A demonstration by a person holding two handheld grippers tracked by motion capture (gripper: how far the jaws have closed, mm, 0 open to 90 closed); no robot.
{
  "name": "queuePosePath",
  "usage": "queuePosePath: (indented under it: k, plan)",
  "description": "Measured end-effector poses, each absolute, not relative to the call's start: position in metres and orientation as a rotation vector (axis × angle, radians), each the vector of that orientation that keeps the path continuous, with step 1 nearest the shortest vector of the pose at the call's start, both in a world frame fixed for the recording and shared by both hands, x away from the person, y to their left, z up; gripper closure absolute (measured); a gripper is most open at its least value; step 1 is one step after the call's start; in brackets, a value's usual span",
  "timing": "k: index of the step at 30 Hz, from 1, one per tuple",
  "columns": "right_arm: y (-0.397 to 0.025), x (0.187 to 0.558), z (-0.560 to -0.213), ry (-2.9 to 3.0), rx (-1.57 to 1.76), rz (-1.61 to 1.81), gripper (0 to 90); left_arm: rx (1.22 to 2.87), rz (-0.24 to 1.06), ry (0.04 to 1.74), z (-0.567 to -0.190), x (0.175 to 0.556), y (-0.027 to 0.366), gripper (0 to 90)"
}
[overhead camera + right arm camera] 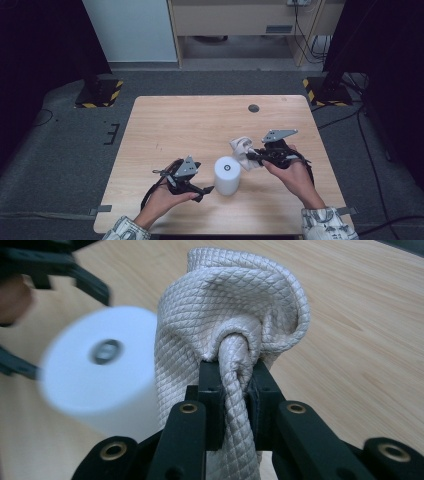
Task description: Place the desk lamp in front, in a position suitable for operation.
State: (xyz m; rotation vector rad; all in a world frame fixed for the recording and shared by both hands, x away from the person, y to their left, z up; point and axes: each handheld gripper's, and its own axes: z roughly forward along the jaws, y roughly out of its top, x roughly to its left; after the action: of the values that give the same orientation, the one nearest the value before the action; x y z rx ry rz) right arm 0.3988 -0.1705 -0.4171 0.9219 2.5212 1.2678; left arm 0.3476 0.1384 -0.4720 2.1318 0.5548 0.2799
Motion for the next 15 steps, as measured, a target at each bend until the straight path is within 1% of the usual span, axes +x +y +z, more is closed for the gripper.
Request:
queuePosePath:
  k: [5,6,8,11,14,15]
  plan:
    - [-0.16,0.393,-0.403,2.575,0.887,1.276,80.2,2.126,0.272,0.511,-0.471,0.344,0.127,10.6]
    - [-0.157,0.392,-0.401,2.584,0.882,1.281,80.2,2.122,0.267,0.496,-0.472,0.343,0.125,13.0]
    - [-0.152,0.392,-0.401,2.604,0.863,1.266,80.2,2.119,0.251,0.486,-0.471,0.343,0.121,16.9]
    - [-0.141,0.393,-0.404,2.628,0.851,1.266,80.2,2.121,0.276,0.473,-0.471,0.341,0.115,21.6]
    - [-0.13,0.394,-0.405,2.647,0.83,1.264,80.1,2.117,0.275,0.489,-0.472,0.343,0.114,22.4]
    - [-0.124,0.394,-0.405,2.658,0.814,1.253,80.1,2.116,0.276,0.489,-0.472,0.343,0.115,23.9]
